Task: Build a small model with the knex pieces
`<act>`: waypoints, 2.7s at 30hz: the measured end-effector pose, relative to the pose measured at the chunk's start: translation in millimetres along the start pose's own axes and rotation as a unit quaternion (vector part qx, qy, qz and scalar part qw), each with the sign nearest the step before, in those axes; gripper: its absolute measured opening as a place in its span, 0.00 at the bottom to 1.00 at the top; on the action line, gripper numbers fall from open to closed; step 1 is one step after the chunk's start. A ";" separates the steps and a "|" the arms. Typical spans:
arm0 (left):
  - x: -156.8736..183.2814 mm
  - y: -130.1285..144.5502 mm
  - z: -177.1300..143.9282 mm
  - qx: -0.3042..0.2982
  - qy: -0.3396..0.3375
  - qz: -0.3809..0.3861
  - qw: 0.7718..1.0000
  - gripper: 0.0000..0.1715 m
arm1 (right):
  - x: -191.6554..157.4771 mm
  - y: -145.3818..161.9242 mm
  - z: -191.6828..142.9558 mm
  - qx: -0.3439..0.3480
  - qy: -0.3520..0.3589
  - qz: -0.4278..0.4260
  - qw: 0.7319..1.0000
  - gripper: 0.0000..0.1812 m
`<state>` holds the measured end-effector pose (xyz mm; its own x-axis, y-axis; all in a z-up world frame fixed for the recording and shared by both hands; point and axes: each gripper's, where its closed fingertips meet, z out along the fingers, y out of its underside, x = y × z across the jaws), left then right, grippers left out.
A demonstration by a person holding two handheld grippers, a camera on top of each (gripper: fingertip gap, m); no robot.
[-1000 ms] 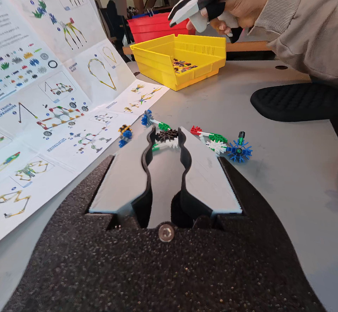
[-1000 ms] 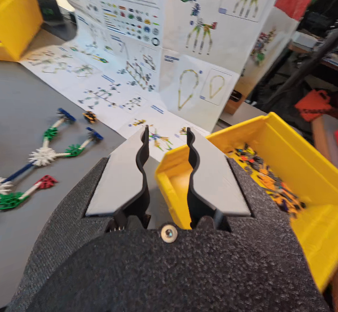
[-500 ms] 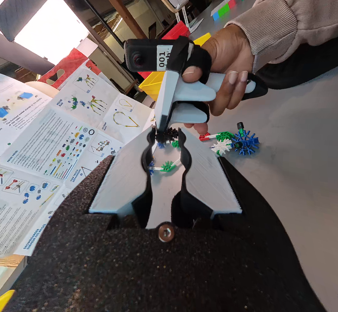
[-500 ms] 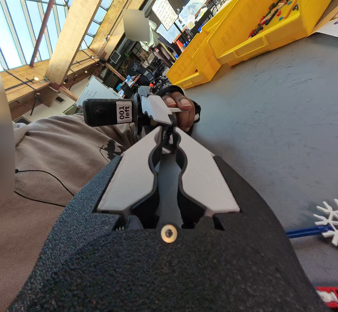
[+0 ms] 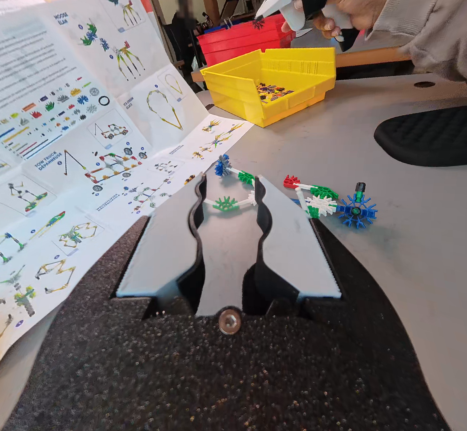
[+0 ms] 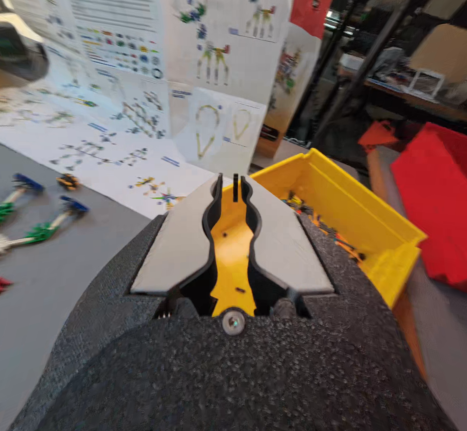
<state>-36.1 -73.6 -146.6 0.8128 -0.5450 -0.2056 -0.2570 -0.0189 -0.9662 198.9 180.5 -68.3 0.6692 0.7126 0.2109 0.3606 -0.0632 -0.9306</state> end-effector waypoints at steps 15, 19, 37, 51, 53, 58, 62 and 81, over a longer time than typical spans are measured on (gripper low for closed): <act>-35.1 7.5 -8.0 0.019 -0.040 -0.103 0.994 0.29 | -58.0 -43.9 -24.3 0.166 -0.064 0.059 0.982 0.28; -45.1 10.8 -8.5 0.020 -0.059 -0.113 0.992 0.29 | -130.3 -20.4 -26.3 0.124 -0.118 0.024 0.985 0.29; -75.3 -4.0 -17.6 0.033 -0.120 -0.106 0.987 0.27 | -203.2 22.7 -24.4 0.114 -0.185 -0.019 0.976 0.32; 145.7 -39.2 -267.0 0.085 -0.296 -0.171 0.936 0.33 | -332.0 18.5 -201.9 0.175 -0.329 0.025 0.928 0.32; 178.5 -26.9 -320.0 0.073 -0.340 -0.185 0.919 0.33 | -351.6 20.7 -221.4 0.172 -0.343 0.012 0.923 0.32; 231.6 -8.7 -441.4 0.041 -0.458 -0.190 0.867 0.32 | -393.0 1.2 -254.2 0.174 -0.392 -0.014 0.903 0.31; 247.2 14.1 -495.7 0.015 -0.522 -0.199 0.829 0.33 | -449.7 -16.0 -248.5 0.166 -0.443 -0.037 0.880 0.31; 53.2 134.1 -806.9 -0.066 -0.671 -0.187 0.715 0.35 | -874.1 -175.2 -106.4 0.156 -0.519 -0.155 0.826 0.41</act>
<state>-449.2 -781.5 -161.8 0.5851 0.8109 0.0131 0.1337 -0.0805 -0.9877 -380.2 -505.6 -57.7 -0.3999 0.8865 0.2328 0.1174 0.3015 -0.9462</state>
